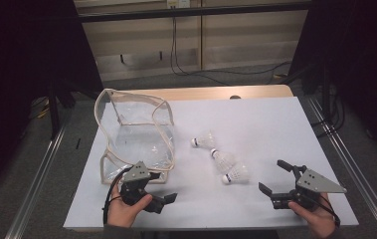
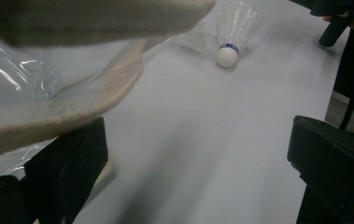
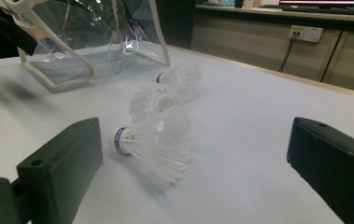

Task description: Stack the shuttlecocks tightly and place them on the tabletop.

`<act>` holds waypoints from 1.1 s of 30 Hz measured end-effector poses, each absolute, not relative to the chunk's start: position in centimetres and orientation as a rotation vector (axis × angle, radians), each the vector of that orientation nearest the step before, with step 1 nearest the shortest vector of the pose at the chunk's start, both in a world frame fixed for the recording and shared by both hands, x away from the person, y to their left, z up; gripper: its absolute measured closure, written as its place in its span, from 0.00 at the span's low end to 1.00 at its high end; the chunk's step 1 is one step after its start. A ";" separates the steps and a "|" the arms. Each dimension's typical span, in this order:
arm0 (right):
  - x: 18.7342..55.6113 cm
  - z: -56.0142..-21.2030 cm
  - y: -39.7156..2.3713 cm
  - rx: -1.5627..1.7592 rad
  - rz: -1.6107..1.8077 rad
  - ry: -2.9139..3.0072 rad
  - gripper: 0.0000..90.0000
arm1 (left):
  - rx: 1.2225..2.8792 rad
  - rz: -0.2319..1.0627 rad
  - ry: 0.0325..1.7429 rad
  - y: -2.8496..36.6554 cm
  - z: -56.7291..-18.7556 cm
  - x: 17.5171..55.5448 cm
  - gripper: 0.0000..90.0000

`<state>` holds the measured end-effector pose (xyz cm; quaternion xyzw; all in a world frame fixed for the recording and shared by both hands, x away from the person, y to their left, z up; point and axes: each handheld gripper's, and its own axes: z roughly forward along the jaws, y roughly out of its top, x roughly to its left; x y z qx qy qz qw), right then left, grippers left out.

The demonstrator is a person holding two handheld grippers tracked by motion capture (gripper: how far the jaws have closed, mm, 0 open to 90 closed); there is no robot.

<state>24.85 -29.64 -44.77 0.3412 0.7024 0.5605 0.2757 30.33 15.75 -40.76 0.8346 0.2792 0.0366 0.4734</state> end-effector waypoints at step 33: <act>24.6 -44.7 -29.9 0.910 1.497 1.884 0.03 | 2.033 0.146 0.716 17.8 -40.8 30.7 0.04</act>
